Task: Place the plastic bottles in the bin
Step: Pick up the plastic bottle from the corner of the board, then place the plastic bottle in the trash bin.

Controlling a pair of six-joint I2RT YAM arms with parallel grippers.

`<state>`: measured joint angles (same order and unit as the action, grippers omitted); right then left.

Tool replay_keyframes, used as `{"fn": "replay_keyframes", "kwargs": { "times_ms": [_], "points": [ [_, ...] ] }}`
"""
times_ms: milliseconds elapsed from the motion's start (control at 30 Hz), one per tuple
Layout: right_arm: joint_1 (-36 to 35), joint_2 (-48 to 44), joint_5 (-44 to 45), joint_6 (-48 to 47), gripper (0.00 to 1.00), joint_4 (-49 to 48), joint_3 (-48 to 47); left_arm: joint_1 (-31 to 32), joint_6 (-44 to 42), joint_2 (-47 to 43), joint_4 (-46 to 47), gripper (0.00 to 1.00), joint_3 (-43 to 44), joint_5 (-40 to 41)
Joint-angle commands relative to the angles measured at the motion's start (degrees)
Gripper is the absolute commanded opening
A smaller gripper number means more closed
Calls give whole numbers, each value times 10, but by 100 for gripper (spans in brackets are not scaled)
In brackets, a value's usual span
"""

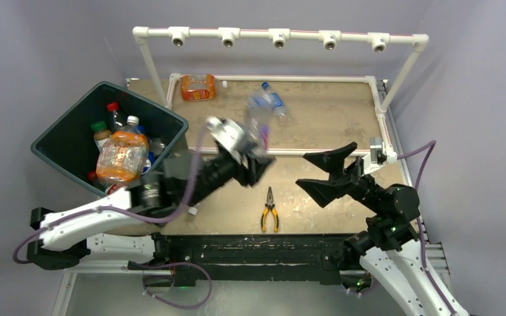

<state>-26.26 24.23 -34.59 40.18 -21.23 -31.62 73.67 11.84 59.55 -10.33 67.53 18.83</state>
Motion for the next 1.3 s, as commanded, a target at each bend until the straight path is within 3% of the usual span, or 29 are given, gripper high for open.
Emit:
{"fn": "replay_keyframes", "kwargs": {
  "times_ms": [0, 100, 200, 333, 400, 533, 667, 767, 833, 900, 1000, 1067, 1100, 1133, 1167, 1200, 1233, 1267],
  "points": [
    [-2, -18, 106, -64, 99, 103, -22, -3, -22, -14, -164, 0, 210, 404],
    [-2, -23, 124, -59, 99, 103, -1, -3, -67, 4, -240, 0, 286, 620],
    [-2, -18, 128, -50, 99, 90, 14, -3, -198, -23, -156, 0, 260, 745],
    [-2, 5, 127, -38, 99, 66, 24, 11, -273, -114, -37, 4, 193, 795],
    [-2, 18, 121, -31, 99, 44, 29, 63, -271, -150, -27, 7, 179, 841],
    [-2, 55, 109, -15, 99, 5, 39, 169, -251, -199, -28, 15, 161, 851],
    [-2, 63, 109, -10, 99, -7, 43, 180, -138, -172, -179, 16, 217, 851],
    [-2, 64, 117, -8, 99, -15, 48, 184, -144, -135, -202, 18, 253, 851],
    [-1, 74, 113, -2, 99, -25, 48, 192, -144, -85, -221, 19, 301, 849],
    [-2, 82, 109, 1, 99, -31, 47, 200, -97, -8, -317, 20, 394, 848],
    [-1, 86, 113, 2, 99, -35, 46, 201, -24, 147, -497, 22, 616, 847],
    [-2, 89, 115, 2, 99, -38, 47, 200, -49, 243, -539, 22, 775, 836],
    [-2, 91, 114, 3, 99, -41, 48, 184, -106, 268, -505, 21, 812, 799],
    [-2, 94, 114, 3, 99, -43, 48, 119, -180, 263, -405, 20, 779, 730],
    [-2, 98, 113, 4, 99, -46, 48, 53, -348, 223, -201, 18, 647, 661],
    [-2, 102, 111, 6, 99, -49, 48, 40, -518, 181, 65, 11, 504, 646],
    [-2, 104, 109, 7, 99, -50, 48, 39, -605, 168, 228, 6, 420, 647],
    [-2, 105, 108, 6, 99, -49, 46, 14, -581, 187, 219, 1, 431, 638]
  ]
}}
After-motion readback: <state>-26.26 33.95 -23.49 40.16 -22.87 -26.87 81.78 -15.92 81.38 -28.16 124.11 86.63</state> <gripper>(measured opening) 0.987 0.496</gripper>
